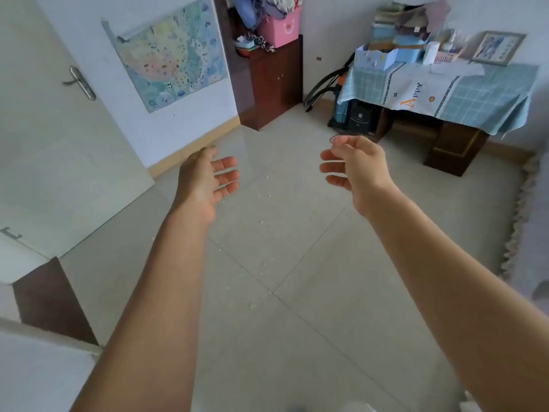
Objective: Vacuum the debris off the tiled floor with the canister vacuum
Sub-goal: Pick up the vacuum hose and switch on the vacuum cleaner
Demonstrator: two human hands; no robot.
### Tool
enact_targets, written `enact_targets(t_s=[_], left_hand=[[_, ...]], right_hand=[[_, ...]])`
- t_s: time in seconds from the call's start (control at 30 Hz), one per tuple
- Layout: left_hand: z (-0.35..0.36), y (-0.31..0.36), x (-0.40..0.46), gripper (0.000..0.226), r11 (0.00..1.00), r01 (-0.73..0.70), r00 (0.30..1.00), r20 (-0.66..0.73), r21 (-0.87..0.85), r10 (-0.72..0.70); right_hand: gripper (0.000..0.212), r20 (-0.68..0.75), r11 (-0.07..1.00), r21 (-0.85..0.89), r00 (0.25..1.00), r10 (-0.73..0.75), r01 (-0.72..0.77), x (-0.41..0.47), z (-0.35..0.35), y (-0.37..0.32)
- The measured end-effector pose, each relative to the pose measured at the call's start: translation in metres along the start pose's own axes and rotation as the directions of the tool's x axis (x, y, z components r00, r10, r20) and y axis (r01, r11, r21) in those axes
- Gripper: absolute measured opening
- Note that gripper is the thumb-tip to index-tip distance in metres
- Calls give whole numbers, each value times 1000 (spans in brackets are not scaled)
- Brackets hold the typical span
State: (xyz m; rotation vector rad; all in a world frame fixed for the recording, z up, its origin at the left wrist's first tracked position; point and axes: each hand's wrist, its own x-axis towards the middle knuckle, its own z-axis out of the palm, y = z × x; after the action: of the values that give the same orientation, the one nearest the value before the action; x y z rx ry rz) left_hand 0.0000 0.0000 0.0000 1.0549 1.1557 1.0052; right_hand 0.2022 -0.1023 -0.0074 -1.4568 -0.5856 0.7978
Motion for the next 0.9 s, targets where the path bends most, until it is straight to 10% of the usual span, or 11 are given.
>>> enact_targets(t_s=[0.9], left_hand=[[297, 1, 282, 25, 984, 144, 989, 0, -101, -145]], right_hand=[[13, -70, 993, -90, 995, 74, -80, 396, -107, -31]])
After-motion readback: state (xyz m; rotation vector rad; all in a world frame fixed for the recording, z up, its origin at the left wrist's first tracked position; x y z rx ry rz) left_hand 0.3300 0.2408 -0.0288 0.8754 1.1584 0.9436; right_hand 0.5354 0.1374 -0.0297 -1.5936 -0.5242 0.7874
